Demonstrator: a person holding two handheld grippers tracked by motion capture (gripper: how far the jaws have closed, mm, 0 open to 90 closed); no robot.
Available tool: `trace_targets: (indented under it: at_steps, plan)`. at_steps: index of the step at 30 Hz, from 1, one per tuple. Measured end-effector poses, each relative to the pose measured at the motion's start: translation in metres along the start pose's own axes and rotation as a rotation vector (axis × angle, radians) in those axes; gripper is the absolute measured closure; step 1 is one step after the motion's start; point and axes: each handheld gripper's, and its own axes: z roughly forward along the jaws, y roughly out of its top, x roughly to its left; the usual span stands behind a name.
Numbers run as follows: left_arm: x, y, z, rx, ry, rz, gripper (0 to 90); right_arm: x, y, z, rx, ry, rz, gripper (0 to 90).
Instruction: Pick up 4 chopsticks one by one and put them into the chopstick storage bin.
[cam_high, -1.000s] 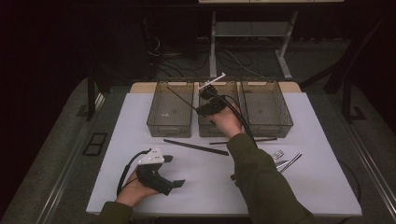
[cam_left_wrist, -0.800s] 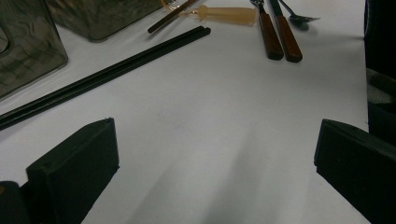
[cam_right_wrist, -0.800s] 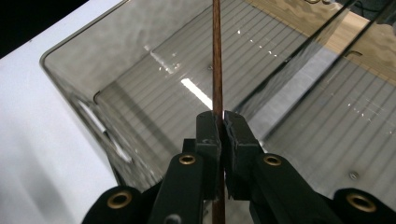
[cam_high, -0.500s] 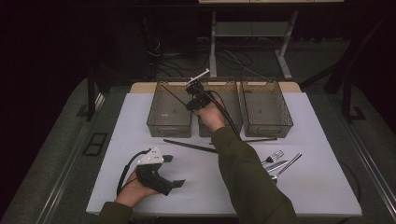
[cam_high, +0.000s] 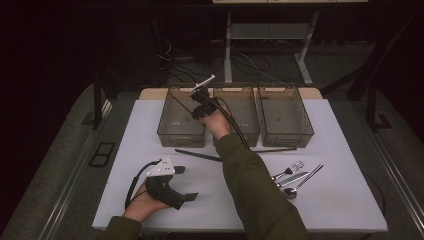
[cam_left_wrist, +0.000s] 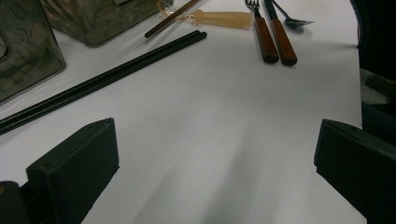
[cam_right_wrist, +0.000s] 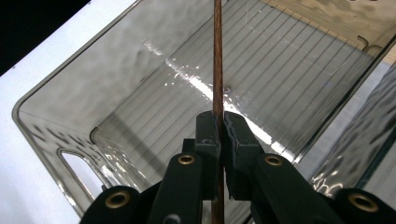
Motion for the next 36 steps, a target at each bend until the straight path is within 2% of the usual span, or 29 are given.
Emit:
trace_targets:
  at_steps: [7, 8, 9, 13, 16, 25, 26, 29, 36]
  plan:
    - [0.0, 0.0, 0.0, 0.0, 0.001, 0.004, 0.0, 0.001, -0.001, -0.001, -0.029, 0.014, -0.026, 69.2]
    - [0.0, 0.0, 0.0, 0.0, 0.002, 0.008, 0.0, 0.001, -0.001, -0.003, -0.035, 0.019, -0.034, 67.2]
    - [0.0, 0.0, 0.0, 0.0, 0.003, 0.007, 0.0, 0.001, -0.001, -0.007, -0.051, 0.035, -0.039, 61.5]
    - [0.0, 0.0, 0.0, 0.002, 0.004, 0.009, 0.0, -0.001, -0.003, -0.014, -0.077, 0.058, -0.048, 56.1]
    - [0.0, 0.0, 0.0, 0.003, 0.005, 0.012, 0.0, -0.005, -0.008, -0.026, -0.113, 0.084, -0.069, 51.5]
    - [0.0, 0.0, 0.001, 0.004, 0.008, 0.004, 0.0, -0.013, -0.025, -0.054, -0.174, 0.135, -0.129, 46.0]
    - [-0.001, -0.001, 0.001, 0.006, 0.008, -0.009, 0.0, -0.014, -0.029, -0.058, -0.183, 0.142, -0.135, 45.9]
    - [0.0, -0.001, 0.001, 0.014, 0.011, 0.002, 0.0, -0.019, -0.042, -0.07, -0.202, 0.15, -0.156, 45.3]
    - [-0.001, -0.001, 0.002, 0.011, 0.012, -0.002, 0.0, -0.029, -0.066, -0.091, -0.238, 0.164, -0.182, 43.9]
